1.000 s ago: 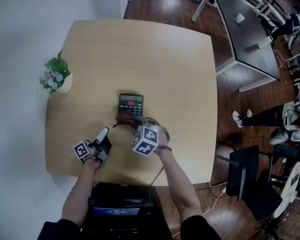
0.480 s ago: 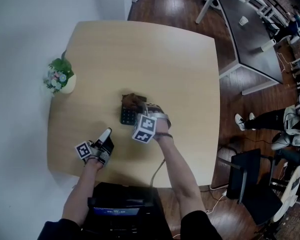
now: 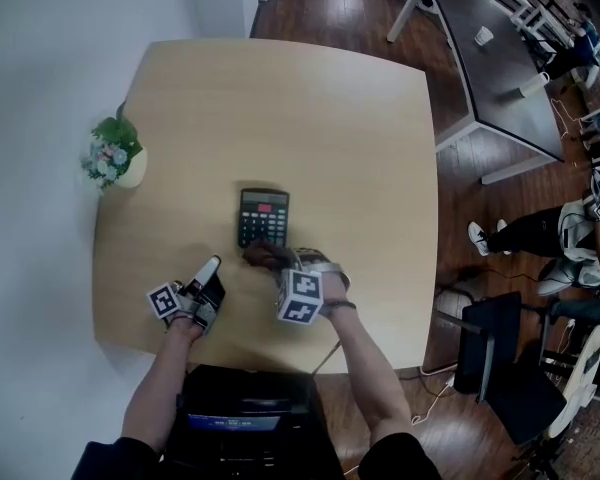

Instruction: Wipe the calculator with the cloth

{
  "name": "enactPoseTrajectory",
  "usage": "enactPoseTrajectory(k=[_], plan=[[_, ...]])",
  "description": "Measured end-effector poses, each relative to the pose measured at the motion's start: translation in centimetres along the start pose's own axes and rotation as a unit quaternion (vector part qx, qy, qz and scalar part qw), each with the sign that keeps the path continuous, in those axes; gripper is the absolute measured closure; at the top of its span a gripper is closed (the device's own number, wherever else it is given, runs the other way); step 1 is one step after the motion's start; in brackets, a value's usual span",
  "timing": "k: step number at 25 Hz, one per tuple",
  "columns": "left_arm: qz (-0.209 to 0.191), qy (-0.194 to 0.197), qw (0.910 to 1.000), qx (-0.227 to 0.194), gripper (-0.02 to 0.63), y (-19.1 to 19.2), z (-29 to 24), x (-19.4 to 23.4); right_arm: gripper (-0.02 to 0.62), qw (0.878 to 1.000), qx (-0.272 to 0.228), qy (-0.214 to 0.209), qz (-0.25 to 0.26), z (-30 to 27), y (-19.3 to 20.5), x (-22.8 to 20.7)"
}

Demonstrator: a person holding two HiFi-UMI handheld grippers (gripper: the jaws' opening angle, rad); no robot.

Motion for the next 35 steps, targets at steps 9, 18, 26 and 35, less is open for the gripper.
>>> enactPoseTrajectory(k=[9, 18, 26, 35], plan=[[-0.002, -0.003, 1.0000, 0.001, 0.603, 0.2, -0.2, -0.1, 0.508, 0.982, -0.024, 0.178, -0.062, 1.0, -0.4, -12.1], [-0.005, -0.005, 1.0000, 0.006, 0.604, -0.2, -0.1, 0.0, 0.507, 0.989, 0.032, 0.119, 0.076, -1.0, 0.0, -4.1], [-0.003, 0.000, 1.0000, 0.004, 0.603, -0.2, -0.2, 0.1, 0.506, 0.998, -0.032, 0.048, -0.002, 1.9, 1.4, -1.9], [-0.007, -0.011, 0.9999, 0.005, 0.604, 0.0, -0.3, 0.0, 0.506, 0.982, -0.033, 0.185, -0.025, 0.2, 0.0, -12.0]])
Point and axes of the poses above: the fingertips, and each gripper's own axes: z backward along the fingers, x to its left, y out of its underside, the point moved 10 cm from there along z, backward along the fingers
